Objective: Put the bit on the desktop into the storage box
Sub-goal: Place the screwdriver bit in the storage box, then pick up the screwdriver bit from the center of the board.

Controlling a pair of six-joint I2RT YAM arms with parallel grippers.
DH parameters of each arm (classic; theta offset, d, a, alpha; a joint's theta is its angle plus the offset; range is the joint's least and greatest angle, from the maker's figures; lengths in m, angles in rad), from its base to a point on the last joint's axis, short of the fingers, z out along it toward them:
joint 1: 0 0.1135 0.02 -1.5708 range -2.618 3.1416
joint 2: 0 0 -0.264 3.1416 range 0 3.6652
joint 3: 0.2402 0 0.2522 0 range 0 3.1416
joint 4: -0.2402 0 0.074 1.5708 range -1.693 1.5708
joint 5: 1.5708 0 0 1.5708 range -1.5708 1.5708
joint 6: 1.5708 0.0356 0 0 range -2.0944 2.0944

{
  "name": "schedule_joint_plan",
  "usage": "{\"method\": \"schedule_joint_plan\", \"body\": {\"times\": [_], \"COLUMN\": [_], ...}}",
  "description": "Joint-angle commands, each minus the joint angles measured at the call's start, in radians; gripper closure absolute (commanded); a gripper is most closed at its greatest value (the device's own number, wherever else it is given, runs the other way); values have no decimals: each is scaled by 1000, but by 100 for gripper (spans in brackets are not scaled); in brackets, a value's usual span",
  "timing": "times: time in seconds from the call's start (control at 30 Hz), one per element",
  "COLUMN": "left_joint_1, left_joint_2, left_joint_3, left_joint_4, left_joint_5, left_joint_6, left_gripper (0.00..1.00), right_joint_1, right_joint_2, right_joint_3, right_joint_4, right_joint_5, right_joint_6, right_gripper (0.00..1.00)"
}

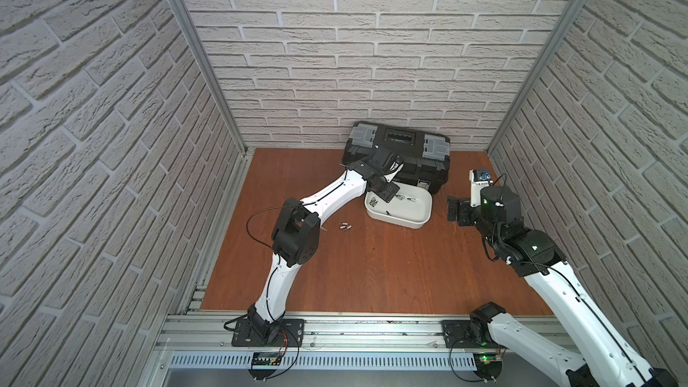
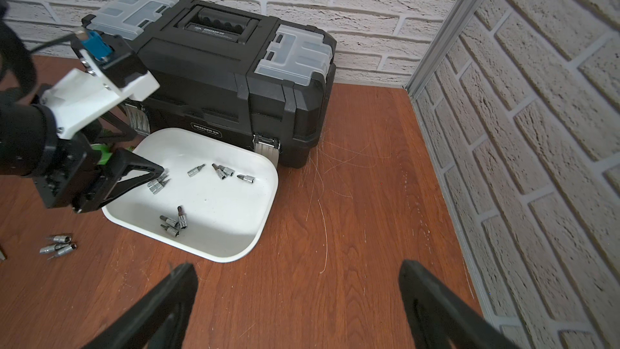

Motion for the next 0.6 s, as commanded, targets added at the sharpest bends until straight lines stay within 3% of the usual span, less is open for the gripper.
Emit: {"method": "schedule_joint_plan", "body": {"times": [0.0,0.57], "left_joint_1": [-8,-10], "left_joint_2": [-106,-525], "left_joint_3": [-55,-491], "left_joint_4": [32,2], "left_joint_5": [-28,-169], "left_joint_6": [18,16], "left_gripper": [22,22], "right_joint_1": [-8,-7], "right_joint_2": [-20,-31], "right_joint_3": [-5,-1], "right_joint_4": [6,6], "right_joint_5": [15,-2], "right_joint_6": [-2,14], "right_gripper": [2,2]}}
